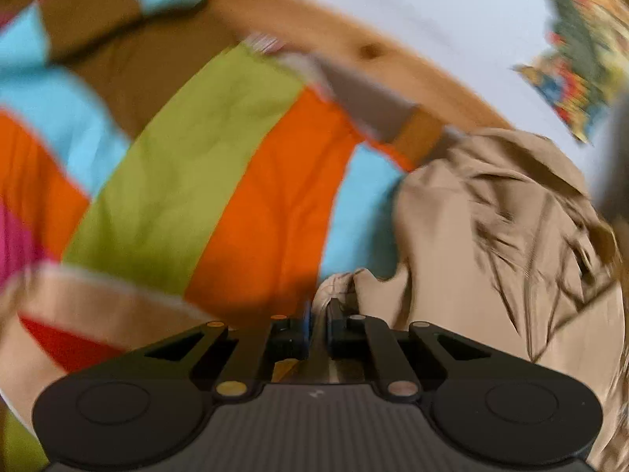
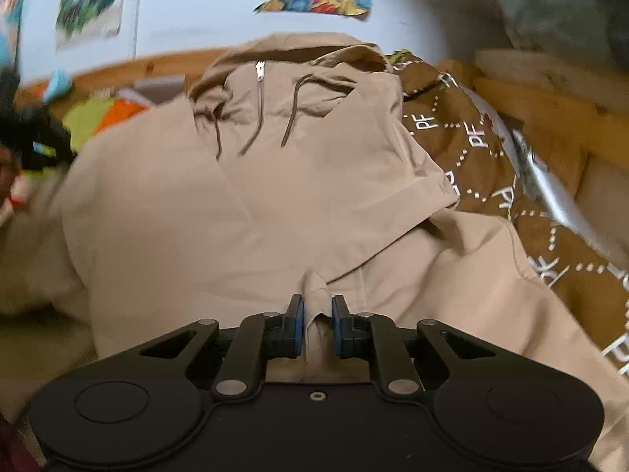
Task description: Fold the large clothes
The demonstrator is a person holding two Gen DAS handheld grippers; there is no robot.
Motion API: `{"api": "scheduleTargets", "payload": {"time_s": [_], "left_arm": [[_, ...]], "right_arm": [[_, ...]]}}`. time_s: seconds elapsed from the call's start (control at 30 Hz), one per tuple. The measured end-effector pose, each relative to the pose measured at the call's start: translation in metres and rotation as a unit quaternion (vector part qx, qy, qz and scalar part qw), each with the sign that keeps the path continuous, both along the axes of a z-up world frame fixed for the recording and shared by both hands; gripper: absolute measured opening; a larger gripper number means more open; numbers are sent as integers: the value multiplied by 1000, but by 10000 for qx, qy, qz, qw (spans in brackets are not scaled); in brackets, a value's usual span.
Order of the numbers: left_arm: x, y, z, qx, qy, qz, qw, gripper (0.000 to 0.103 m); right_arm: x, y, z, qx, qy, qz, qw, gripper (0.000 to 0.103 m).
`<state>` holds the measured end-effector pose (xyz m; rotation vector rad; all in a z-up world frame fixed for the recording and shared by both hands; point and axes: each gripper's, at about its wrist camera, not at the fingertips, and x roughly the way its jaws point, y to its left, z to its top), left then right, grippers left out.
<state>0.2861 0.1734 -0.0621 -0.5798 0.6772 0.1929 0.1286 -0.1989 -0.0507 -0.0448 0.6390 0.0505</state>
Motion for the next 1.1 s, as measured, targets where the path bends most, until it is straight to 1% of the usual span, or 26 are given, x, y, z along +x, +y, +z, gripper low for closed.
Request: {"api": "scheduleTargets", "payload": {"time_s": [0.07, 0.1, 0.13, 0.2, 0.23, 0.27, 0.33, 0.37, 0.43, 0.5, 0.53, 0.57, 0.63, 0.7, 0.73, 0.77, 0.8, 0.83, 0.87, 0.9, 0.93, 0.97, 1.0, 1.03, 1.1], "left_arm": [[4, 10, -12, -408, 186, 82, 9990, 10], [4, 10, -13, -389, 201, 50, 9990, 12], [2, 7, -11, -245, 197, 12, 9995, 16], [-6, -3, -3, 162, 93, -125, 9997, 22], [-10, -7, 1, 306, -17, -199, 9993, 32], [-17, -9, 6, 450, -189, -305, 9983, 39], [-24, -13, 13, 726, -370, -426, 9958, 43], [-24, -14, 15, 812, -411, -557, 9943, 48], [-17, -15, 20, 856, -386, -706, 9931, 49], [-9, -18, 25, 898, -431, -799, 9918, 52], [-7, -19, 28, 910, -475, -832, 9912, 58], [-6, -20, 29, 961, -496, -895, 9901, 60], [4, -27, 25, 1222, -294, -1066, 9863, 59], [12, -32, 19, 1337, -119, -1270, 9828, 54], [17, -35, 16, 1344, 9, -1373, 9814, 43], [23, -39, 14, 1469, 200, -1438, 9784, 31], [24, -42, 13, 1579, 267, -1476, 9760, 25], [24, -42, 13, 1579, 267, -1501, 9756, 16], [21, -39, 15, 1463, 218, -1413, 9788, 10], [17, -33, 16, 1274, 132, -1290, 9833, 10], [13, -27, 18, 1054, 26, -1143, 9878, 10], [7, -21, 19, 854, -97, -971, 9916, 9], [4, -18, 20, 794, -164, -863, 9930, 9], [1, -17, 20, 816, -189, -770, 9935, 9], [-1, -12, 16, 678, -231, -561, 9959, 9]], "right_arm": [[3, 0, -6, -111, 215, 10, 9997, 14], [3, -1, -8, -81, 269, -8, 9996, 14], [3, -3, -8, -38, 285, -24, 9996, 14], [3, -5, -7, 82, 263, -66, 9996, 15], [3, -6, -7, 127, 269, -86, 9995, 16], [3, -6, -8, 160, 274, -97, 9994, 17], [4, -5, -9, 181, 272, -97, 9994, 20], [4, -5, -9, 194, 268, -92, 9994, 21], [3, -3, -9, 220, 249, -75, 9994, 26], [2, -3, -9, 205, 239, -57, 9995, 27], [2, -3, -9, 212, 235, -59, 9995, 27], [2, -3, -9, 225, 237, -66, 9994, 27], [2, -3, -9, 251, 233, -72, 9994, 27], [3, -1, -10, 231, 222, -60, 9995, 27], [3, -2, -10, 227, 214, -50, 9995, 28], [2, -1, -11, 223, 208, -43, 9995, 28], [2, -2, -11, 228, 202, -37, 9995, 29], [2, -2, -10, 240, 198, -25, 9995, 29], [2, -3, -10, 250, 195, -15, 9995, 29], [2, -3, -10, 257, 187, -23, 9995, 27], [2, -4, -10, 260, 172, -29, 9995, 19], [2, -4, -9, 272, 151, -33, 9995, 16], [1, -4, -8, 296, 122, -32, 9995, 16], [0, -3, -7, 309, 76, -34, 9995, 16], [-1, -2, -5, 302, -27, -4, 9995, 16]]}}
